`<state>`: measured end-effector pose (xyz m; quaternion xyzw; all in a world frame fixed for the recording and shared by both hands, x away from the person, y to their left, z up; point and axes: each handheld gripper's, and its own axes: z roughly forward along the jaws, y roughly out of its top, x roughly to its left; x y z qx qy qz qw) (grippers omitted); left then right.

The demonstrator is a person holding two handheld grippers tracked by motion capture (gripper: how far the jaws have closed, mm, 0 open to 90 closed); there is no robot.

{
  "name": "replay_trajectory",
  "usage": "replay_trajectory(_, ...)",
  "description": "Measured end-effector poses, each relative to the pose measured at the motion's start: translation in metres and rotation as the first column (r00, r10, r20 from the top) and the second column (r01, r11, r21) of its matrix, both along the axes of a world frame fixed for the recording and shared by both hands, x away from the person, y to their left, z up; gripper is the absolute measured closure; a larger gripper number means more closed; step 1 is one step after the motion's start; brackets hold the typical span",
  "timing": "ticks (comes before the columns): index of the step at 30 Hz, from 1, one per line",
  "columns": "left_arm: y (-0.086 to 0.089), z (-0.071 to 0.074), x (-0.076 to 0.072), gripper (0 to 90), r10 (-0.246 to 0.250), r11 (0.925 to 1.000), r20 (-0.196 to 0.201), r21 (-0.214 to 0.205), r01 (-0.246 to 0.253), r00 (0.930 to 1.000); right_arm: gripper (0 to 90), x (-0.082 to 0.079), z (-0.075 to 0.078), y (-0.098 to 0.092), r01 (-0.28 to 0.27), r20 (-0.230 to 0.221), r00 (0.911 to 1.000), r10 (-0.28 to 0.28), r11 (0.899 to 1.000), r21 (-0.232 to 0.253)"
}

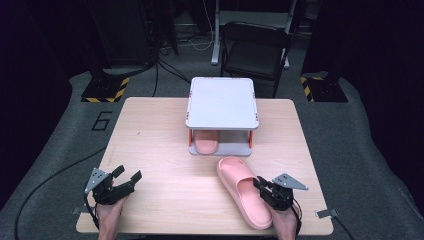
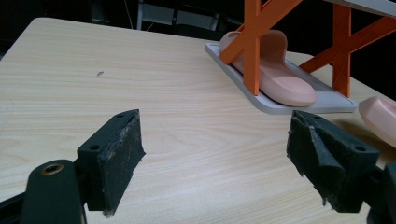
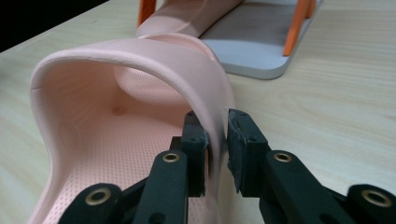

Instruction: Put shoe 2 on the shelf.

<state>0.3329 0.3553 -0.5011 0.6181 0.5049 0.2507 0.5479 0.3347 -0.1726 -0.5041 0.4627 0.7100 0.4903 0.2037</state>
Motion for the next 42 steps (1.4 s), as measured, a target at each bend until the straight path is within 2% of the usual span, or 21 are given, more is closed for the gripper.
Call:
replay_trajectory(1, 0.000, 0.000, 0.000, 18.3, 0.000, 1.0000, 0.000, 0.000, 0.000, 1.0000, 77.1, 0.000, 0.000, 0.000, 0.000, 0.000, 1.0000, 0.000, 1.000, 0.000)
replay_trajectory(3, 0.000, -0.001, 0.001, 18.3, 0.004, 1.0000, 0.007, -0.004, -0.004, 1.0000, 77.0, 0.010, 0.004, 0.001, 0.051, 0.009, 0.9987, -0.050, 0.999, -0.019)
replay_trajectory(5, 0.001, -0.001, 0.001, 18.3, 0.004, 1.0000, 0.007, -0.004, -0.004, 1.0000, 77.0, 0.012, 0.004, 0.001, 0.066, 0.004, 0.9978, -0.066, 0.998, -0.020)
replay_trajectory(6, 0.001, -0.001, 0.001, 18.3, 0.005, 1.0000, 0.007, -0.005, -0.005, 1.0000, 77.0, 0.016, 0.005, 0.001, 0.073, 0.008, 0.9973, -0.073, 0.997, -0.033)
replay_trajectory(7, 0.000, -0.001, 0.001, 18.3, 0.006, 1.0000, 0.004, -0.002, -0.006, 1.0000, 76.9, 0.027, 0.007, 0.004, 0.106, 0.016, 0.9943, -0.106, 0.993, -0.046)
replay_trajectory(9, 0.000, -0.001, 0.001, 18.3, 0.006, 1.0000, 0.002, 0.000, -0.006, 1.0000, 76.9, 0.031, 0.007, 0.005, 0.113, 0.020, 0.9935, -0.113, 0.992, -0.054)
replay_trajectory(12, 0.000, -0.001, 0.001, 18.3, 0.006, 1.0000, -0.002, -0.001, -0.006, 1.0000, 76.7, 0.049, 0.010, 0.014, 0.146, 0.034, 0.9891, -0.143, 0.985, -0.093)
replay_trajectory(15, 0.001, -0.001, 0.001, 18.3, 0.011, 0.9999, 0.000, -0.003, -0.011, 0.9999, 76.4, 0.066, 0.012, 0.022, 0.153, 0.056, 0.9876, -0.147, 0.981, -0.120)
replay_trajectory(20, 0.004, -0.002, 0.001, 18.3, 0.015, 0.9998, 0.001, -0.010, -0.015, 0.9999, 76.3, 0.088, 0.013, 0.032, 0.191, 0.071, 0.9804, -0.184, 0.975, -0.117)
replay_trajectory(21, 0.004, -0.002, 0.002, 18.3, 0.015, 0.9999, 0.003, -0.009, -0.014, 0.9999, 76.2, 0.093, 0.012, 0.034, 0.197, 0.079, 0.9787, -0.189, 0.975, -0.102)
replay_trajectory(24, 0.004, -0.002, 0.002, 18.3, 0.017, 0.9998, -0.001, -0.010, -0.017, 0.9999, 75.2, 0.102, 0.011, 0.038, 0.215, 0.061, 0.9759, -0.209, 0.970, -0.116)
replay_trajectory(27, 0.004, -0.002, 0.002, 18.3, 0.017, 0.9998, -0.001, -0.010, -0.017, 0.9998, 74.9, 0.109, 0.007, 0.042, 0.239, 0.068, 0.9702, -0.232, 0.965, -0.106)
replay_trajectory(28, 0.004, -0.002, 0.002, 18.3, 0.018, 0.9998, -0.002, -0.011, -0.018, 0.9998, 74.5, 0.111, 0.005, 0.043, 0.252, 0.056, 0.9674, -0.247, 0.963, -0.096)
replay_trajectory(31, 0.005, -0.003, 0.002, 18.3, 0.016, 0.9998, -0.011, -0.012, -0.016, 0.9998, 73.0, 0.115, 0.002, 0.045, 0.259, 0.051, 0.9655, -0.255, 0.962, -0.087)
replay_trajectory(32, 0.004, -0.002, 0.002, 18.3, 0.020, 0.9997, -0.006, -0.011, -0.020, 0.9998, 71.4, 0.116, 0.001, 0.046, 0.256, 0.047, 0.9664, -0.252, 0.962, -0.091)
replay_trajectory(34, 0.005, -0.002, 0.001, 18.3, 0.019, 0.9998, -0.003, -0.007, -0.019, 0.9998, 62.4, 0.116, 0.001, 0.044, 0.232, 0.028, 0.9727, -0.231, 0.971, -0.052)
replay_trajectory(37, 0.007, -0.002, 0.001, 18.4, 0.016, 0.9997, -0.011, -0.015, -0.017, 0.9998, 48.0, 0.112, 0.002, 0.037, 0.177, 0.041, 0.9835, -0.176, 0.984, -0.026)
replay_trajectory(39, 0.007, -0.002, 0.001, 18.4, 0.026, 0.9995, -0.005, -0.019, -0.026, 0.9997, 40.2, 0.106, 0.006, 0.031, 0.128, 0.024, 0.9916, -0.127, 0.991, -0.024)
replay_trajectory(42, 0.006, -0.001, 0.001, 18.4, 0.018, 0.9997, -0.008, -0.019, -0.018, 0.9998, 31.3, 0.086, 0.010, 0.017, 0.056, 0.070, 0.9960, -0.055, 0.998, -0.018)
